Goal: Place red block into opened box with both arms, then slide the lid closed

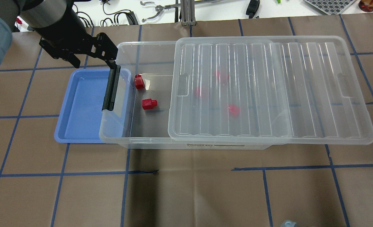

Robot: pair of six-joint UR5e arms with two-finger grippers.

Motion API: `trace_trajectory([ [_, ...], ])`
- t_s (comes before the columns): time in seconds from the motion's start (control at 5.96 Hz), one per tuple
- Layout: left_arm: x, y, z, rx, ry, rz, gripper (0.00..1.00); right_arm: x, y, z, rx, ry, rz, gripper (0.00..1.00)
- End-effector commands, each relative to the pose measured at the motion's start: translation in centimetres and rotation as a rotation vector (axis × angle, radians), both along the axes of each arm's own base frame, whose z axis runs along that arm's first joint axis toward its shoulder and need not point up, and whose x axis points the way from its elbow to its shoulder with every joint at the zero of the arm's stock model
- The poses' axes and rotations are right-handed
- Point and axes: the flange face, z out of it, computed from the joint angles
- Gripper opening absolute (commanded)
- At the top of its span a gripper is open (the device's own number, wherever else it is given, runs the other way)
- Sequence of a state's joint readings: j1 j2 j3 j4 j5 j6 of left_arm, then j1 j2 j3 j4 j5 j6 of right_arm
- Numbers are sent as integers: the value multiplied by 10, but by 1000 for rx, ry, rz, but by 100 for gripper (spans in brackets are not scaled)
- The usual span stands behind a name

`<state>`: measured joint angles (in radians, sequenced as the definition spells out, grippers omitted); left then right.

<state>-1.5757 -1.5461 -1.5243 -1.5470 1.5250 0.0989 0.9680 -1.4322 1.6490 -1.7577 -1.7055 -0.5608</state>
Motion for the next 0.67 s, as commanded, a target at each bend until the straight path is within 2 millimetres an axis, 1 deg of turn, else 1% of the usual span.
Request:
trace_trajectory([
  [0.0, 7, 8, 7, -9, -12, 11, 98, -17, 19, -39, 5, -4, -30, 100],
  [0.17, 10, 5, 7, -19, -10, 11, 98, -14, 24, -40, 13, -10, -35, 100],
  [0.5, 10, 4, 6, -19, -6, 8, 98, -7, 25, -45, 14, -29, -28, 100],
])
